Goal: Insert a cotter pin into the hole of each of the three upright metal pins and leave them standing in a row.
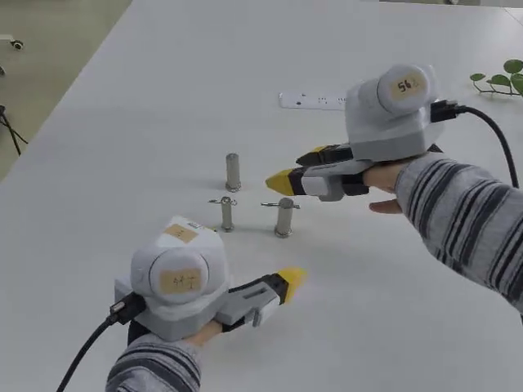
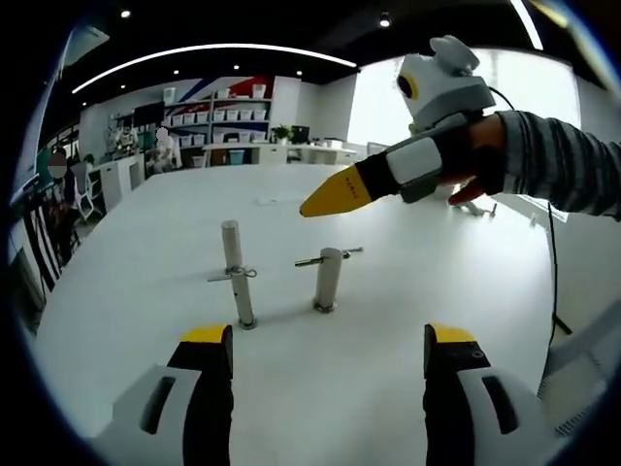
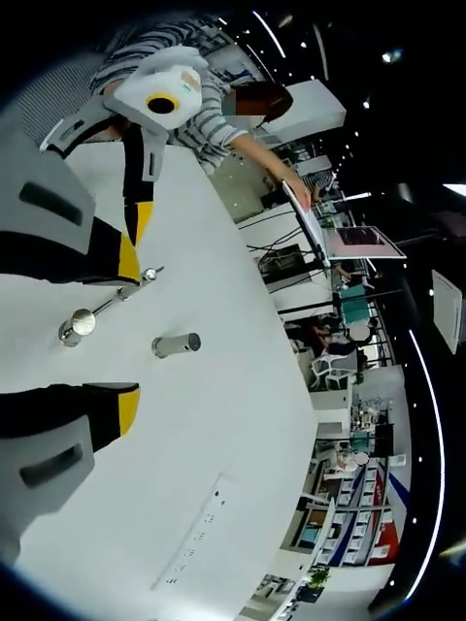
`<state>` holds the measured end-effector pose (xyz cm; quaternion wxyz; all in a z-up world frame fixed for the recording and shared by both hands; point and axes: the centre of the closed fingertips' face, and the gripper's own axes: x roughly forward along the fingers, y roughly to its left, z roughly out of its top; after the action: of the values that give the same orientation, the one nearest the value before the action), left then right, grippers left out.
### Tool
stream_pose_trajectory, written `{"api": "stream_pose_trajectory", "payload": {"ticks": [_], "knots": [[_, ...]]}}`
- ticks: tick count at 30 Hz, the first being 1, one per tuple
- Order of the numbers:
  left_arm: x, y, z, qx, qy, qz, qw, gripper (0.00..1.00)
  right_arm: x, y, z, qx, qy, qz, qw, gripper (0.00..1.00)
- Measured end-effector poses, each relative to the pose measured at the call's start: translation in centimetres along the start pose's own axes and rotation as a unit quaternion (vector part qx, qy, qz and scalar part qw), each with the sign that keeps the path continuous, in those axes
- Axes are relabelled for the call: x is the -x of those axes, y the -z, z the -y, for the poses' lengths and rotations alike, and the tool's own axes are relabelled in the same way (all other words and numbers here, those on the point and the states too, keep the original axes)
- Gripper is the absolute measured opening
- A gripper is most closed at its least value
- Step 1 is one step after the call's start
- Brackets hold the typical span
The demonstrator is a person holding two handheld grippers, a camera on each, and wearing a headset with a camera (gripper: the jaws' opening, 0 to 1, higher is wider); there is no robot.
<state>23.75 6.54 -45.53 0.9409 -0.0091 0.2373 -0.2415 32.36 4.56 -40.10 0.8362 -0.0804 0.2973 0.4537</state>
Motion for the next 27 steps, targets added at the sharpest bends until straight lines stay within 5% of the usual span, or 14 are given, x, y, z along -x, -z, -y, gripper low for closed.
{"api": "stream_pose_trajectory", "payload": {"ticks": [10,27], "knots": [[1.3,-0.4,-2.1,-0.009,-0.009,0.015,0.9998,0.91,-4.7,-1.3,1.6,0.004,0.004,0.005,1.0000,0.36],[1.7,-0.1,-1.9,-0.013,0.009,0.024,0.9996,0.99,-10.3,-1.0,2.6,-0.013,0.002,-0.006,0.9999,0.30]]}}
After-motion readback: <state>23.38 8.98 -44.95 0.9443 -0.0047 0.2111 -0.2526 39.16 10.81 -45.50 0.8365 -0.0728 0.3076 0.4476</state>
